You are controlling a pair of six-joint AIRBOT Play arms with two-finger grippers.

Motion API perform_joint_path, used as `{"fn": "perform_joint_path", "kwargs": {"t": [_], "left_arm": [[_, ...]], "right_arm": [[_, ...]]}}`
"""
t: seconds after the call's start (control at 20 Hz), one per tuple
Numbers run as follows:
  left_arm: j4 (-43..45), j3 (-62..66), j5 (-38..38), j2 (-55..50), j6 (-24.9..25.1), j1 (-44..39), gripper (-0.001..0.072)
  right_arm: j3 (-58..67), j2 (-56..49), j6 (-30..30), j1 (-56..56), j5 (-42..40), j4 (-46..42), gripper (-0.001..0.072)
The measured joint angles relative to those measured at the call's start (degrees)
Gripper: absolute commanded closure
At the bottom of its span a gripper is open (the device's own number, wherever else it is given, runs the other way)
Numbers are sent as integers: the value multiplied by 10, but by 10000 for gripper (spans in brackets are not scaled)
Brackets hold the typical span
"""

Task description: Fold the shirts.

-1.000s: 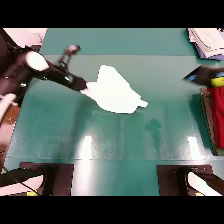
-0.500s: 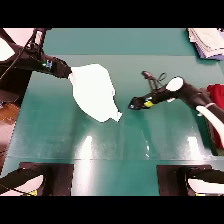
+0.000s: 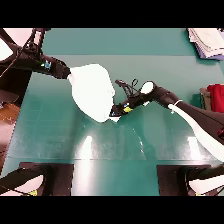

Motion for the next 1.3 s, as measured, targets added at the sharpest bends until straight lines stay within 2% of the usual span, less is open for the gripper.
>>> {"fn": "perform_joint_path", "kwargs": {"t": [0.3,0.45,0.6,0.9,1.05,1.3], "left_arm": [[20,62,-5,3,-13,0,681],[39,165,-16,4,-20,0,681],[22,269,-33,5,-25,0,681],[-128,346,-42,27,-28,0,681],[-216,354,-17,58,-24,0,681],[-382,358,49,105,32,0,681]], "right_arm": [[6,31,2,-35,49,-62,700],[7,107,30,-94,56,-112,700],[12,206,46,-166,64,-141,699],[99,366,58,-259,90,-168,700],[159,422,60,-289,93,-170,700],[257,457,70,-336,95,-169,700]]}}
